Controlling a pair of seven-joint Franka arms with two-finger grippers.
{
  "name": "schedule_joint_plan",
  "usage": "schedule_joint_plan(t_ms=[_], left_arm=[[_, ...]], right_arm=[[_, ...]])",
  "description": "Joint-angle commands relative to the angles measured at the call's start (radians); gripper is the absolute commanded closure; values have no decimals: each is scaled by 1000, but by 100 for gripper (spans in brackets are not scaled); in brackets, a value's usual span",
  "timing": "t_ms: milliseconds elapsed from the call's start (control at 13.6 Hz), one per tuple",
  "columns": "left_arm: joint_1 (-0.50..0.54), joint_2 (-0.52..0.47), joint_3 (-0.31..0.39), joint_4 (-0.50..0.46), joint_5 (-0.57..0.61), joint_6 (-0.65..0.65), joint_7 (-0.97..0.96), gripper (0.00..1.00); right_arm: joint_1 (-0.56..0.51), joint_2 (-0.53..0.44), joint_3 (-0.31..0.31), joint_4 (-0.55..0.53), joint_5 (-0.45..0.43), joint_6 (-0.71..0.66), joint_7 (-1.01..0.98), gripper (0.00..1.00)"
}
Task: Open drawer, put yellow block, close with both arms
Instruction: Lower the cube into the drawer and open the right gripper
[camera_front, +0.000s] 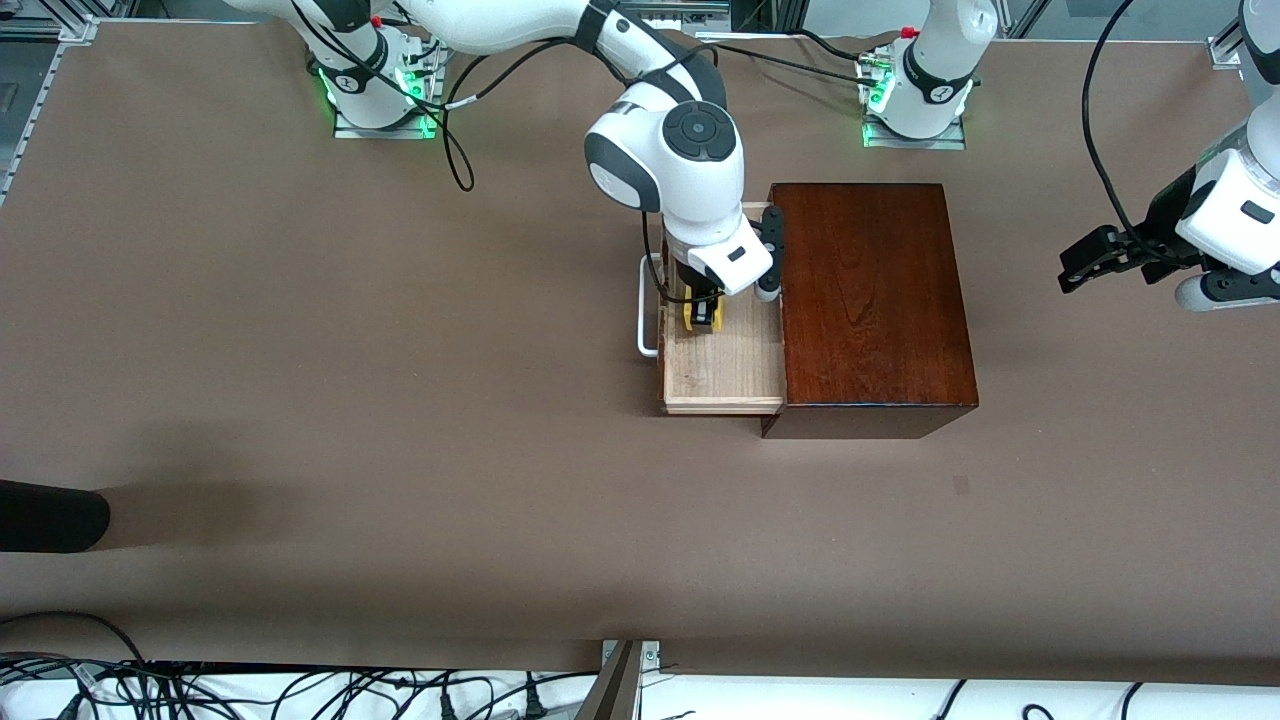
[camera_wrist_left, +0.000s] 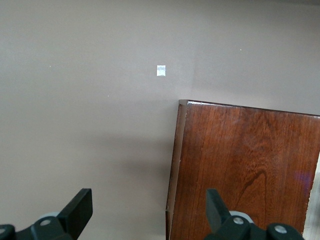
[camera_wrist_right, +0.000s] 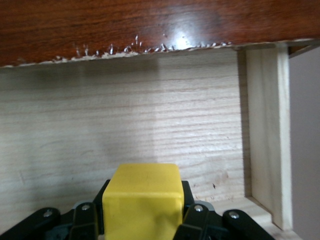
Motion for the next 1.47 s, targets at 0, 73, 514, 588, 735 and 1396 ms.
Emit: schedule_joint_plan(t_ms=[0,73,514,588,735,1396], left_arm=[[8,14,-4,27,-10,-4,22,0],[10,14,-4,27,-10,-4,22,0],[10,15,-4,27,-10,-4,22,0],[10,15,-4,27,-10,-4,22,0],[10,15,-4,27,-10,-4,22,0],[10,15,-4,27,-12,-3,22,0]], right_arm=[[32,42,-25,44,-16,7,41,93],[35,44,-25,42,-16,6,43,93],[45,72,-25,41,-16,10,101,91],[45,72,-25,42,-16,10,104,82],[43,72,-25,42,-16,10,109,70],[45,50,-25,93,-14,-103,114,0]])
